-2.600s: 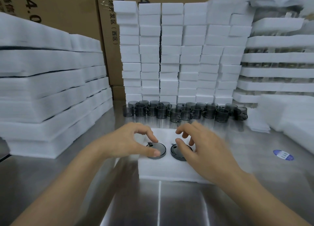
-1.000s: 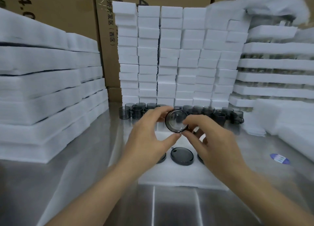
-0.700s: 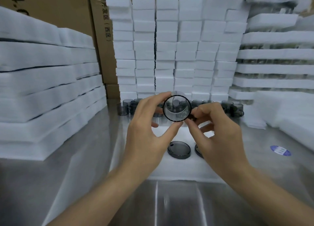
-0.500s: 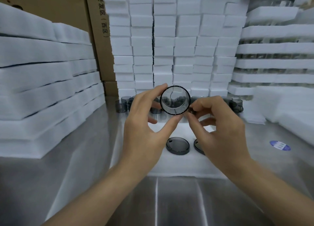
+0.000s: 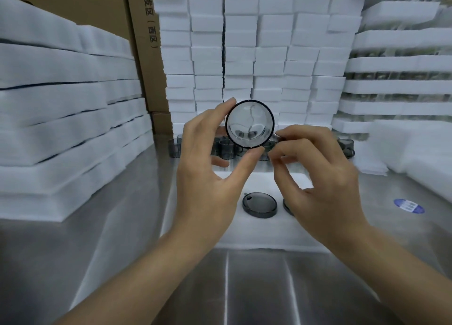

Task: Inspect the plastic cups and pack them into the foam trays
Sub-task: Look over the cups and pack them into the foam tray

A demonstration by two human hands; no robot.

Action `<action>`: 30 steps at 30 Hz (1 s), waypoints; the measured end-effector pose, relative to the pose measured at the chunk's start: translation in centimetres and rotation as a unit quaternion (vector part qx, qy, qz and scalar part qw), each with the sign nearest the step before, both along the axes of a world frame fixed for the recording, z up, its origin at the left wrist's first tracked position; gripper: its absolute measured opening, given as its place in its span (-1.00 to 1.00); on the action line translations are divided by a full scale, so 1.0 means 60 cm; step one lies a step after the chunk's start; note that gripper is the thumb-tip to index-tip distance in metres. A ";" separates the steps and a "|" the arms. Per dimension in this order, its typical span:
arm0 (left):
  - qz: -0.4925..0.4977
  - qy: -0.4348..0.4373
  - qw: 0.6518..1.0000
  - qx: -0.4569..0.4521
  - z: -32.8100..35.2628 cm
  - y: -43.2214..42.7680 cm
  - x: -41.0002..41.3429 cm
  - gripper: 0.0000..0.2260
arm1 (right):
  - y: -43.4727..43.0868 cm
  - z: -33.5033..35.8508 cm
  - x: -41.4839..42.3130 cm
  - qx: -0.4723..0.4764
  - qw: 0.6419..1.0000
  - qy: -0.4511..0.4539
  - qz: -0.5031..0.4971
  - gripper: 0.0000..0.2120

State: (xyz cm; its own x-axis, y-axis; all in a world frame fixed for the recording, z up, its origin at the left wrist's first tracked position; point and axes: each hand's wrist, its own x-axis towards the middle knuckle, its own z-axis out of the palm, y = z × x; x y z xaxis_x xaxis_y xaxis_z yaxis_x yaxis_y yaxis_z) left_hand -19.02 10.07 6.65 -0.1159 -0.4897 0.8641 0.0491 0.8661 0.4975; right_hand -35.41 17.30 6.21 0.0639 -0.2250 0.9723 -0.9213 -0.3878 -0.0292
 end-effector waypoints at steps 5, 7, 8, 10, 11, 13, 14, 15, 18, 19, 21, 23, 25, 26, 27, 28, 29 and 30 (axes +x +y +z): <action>-0.070 0.011 0.996 0.054 0.004 0.005 -0.003 -0.40 | -0.005 -0.005 -0.001 0.005 1.000 0.007 -0.008 -0.81; -0.065 0.006 0.996 0.057 0.003 0.005 -0.003 -0.40 | -0.005 -0.006 -0.001 0.008 1.000 0.004 -0.008 -0.75; -0.055 0.001 0.997 0.054 0.002 0.004 -0.004 -0.40 | -0.004 -0.006 -0.001 0.010 1.000 0.000 -0.004 -0.73; -0.039 -0.006 0.998 0.056 0.002 0.002 -0.003 -0.40 | -0.004 -0.005 -0.002 0.007 1.000 -0.005 -0.001 -0.72; -0.036 -0.005 0.997 0.063 0.002 0.001 -0.003 -0.42 | -0.004 -0.003 -0.003 0.005 1.000 -0.008 0.000 -0.72; -0.032 -0.004 0.996 0.081 0.003 -0.002 -0.002 -0.46 | -0.004 -0.003 -0.003 0.005 1.000 -0.017 0.001 -0.74; -0.034 -0.003 0.995 0.092 0.004 -0.003 -0.002 -0.49 | -0.004 -0.003 -0.003 0.006 1.000 -0.018 0.000 -0.76; -0.040 0.000 0.994 0.103 0.005 -0.004 -0.002 -0.52 | -0.004 -0.004 -0.002 0.005 1.000 -0.019 -0.003 -0.77; -0.068 0.012 0.989 0.129 0.007 -0.004 -0.003 -0.58 | -0.003 -0.001 -0.004 0.006 0.999 -0.035 -0.006 -0.82; -0.077 0.016 0.988 0.132 0.007 -0.004 -0.002 -0.56 | -0.003 0.001 -0.005 0.011 0.999 -0.047 -0.005 -0.83; -0.099 0.020 0.985 0.138 0.008 -0.002 -0.002 -0.54 | 0.000 0.004 -0.004 0.027 0.997 -0.078 0.003 -0.87; -0.118 0.018 0.983 0.137 0.008 0.000 -0.001 -0.57 | 0.003 0.006 0.002 0.055 0.987 -0.143 0.037 -0.91; -0.130 0.011 0.982 0.135 0.007 0.003 -0.002 -0.57 | 0.005 0.009 0.009 0.084 0.970 -0.210 0.088 -0.94; -0.134 0.008 0.982 0.134 0.007 0.004 -0.002 -0.56 | 0.006 0.010 0.012 0.090 0.965 -0.226 0.102 -0.94; -0.137 0.007 0.982 0.133 0.006 0.004 -0.002 -0.56 | 0.006 0.012 0.013 0.095 0.962 -0.234 0.108 -0.95; -0.139 0.005 0.981 0.132 0.006 0.005 -0.002 -0.55 | 0.007 0.013 0.014 0.100 0.960 -0.238 0.112 -0.95; -0.141 0.005 0.981 0.132 0.006 0.005 -0.002 -0.55 | 0.007 0.013 0.015 0.105 0.958 -0.243 0.114 -0.95; -0.141 0.005 0.981 0.133 0.006 0.005 -0.003 -0.55 | 0.008 0.013 0.015 0.109 0.956 -0.246 0.116 -0.95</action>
